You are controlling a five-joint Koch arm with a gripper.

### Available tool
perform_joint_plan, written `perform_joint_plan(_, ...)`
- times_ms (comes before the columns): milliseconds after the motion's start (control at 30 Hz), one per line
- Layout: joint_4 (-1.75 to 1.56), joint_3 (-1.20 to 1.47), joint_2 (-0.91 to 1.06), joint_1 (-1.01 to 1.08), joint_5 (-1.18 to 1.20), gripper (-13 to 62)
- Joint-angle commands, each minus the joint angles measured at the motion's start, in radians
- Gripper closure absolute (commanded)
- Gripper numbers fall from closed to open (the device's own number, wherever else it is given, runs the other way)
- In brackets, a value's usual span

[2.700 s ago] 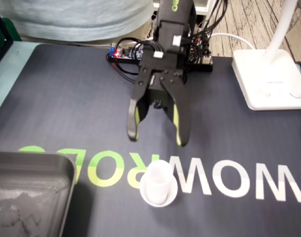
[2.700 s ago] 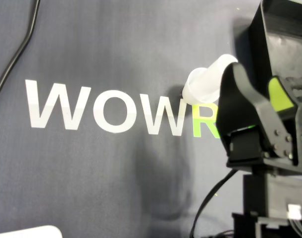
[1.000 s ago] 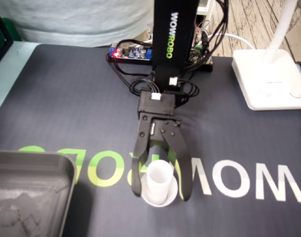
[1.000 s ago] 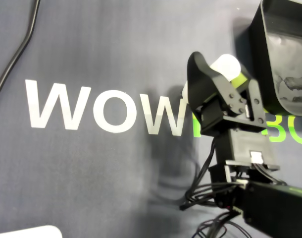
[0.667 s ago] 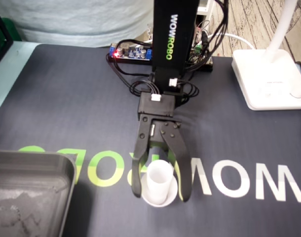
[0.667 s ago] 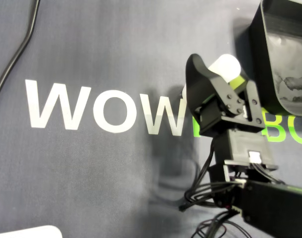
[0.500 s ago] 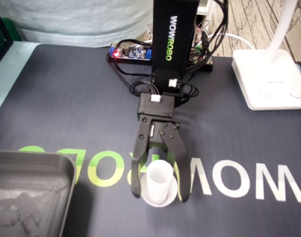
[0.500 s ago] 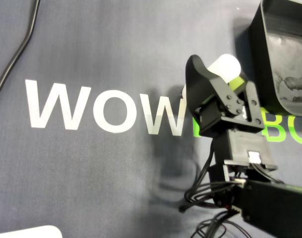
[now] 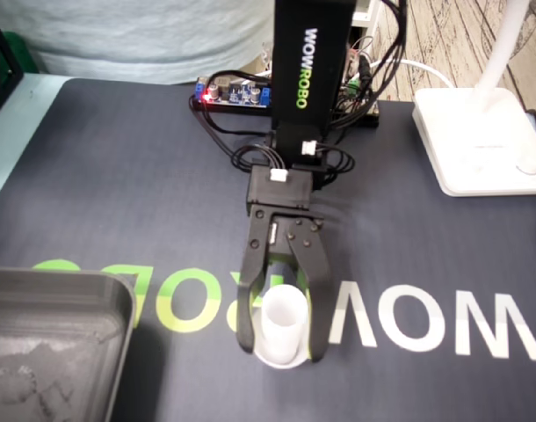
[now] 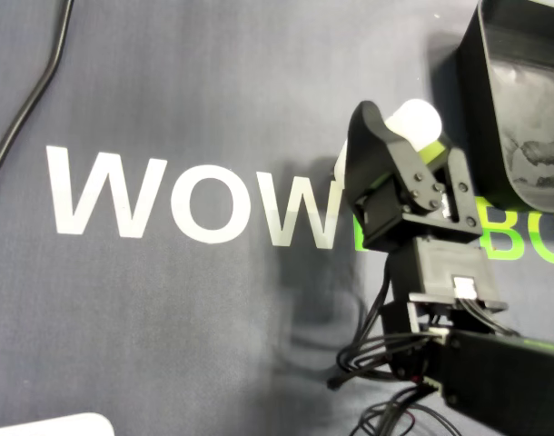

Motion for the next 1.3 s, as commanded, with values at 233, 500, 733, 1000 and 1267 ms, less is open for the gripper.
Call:
perform_joint_plan(233, -0.057, -0.031, -0.002, -0.018, 0.017, 31.3)
perform_joint_plan(500, -0.057, -0.041, -0.025, -0.026, 0.029, 34.3)
perform_joint_plan(733, -0.058, -0.051, -0.035, -0.041, 0.048, 38.8)
perform_joint_plan(1000, -0.066, -0.066, -0.048, -0.048, 0.071, 44.4)
perform_joint_plan(1267, -0.067, -0.087, -0.054, -0.049, 0.072, 46.8)
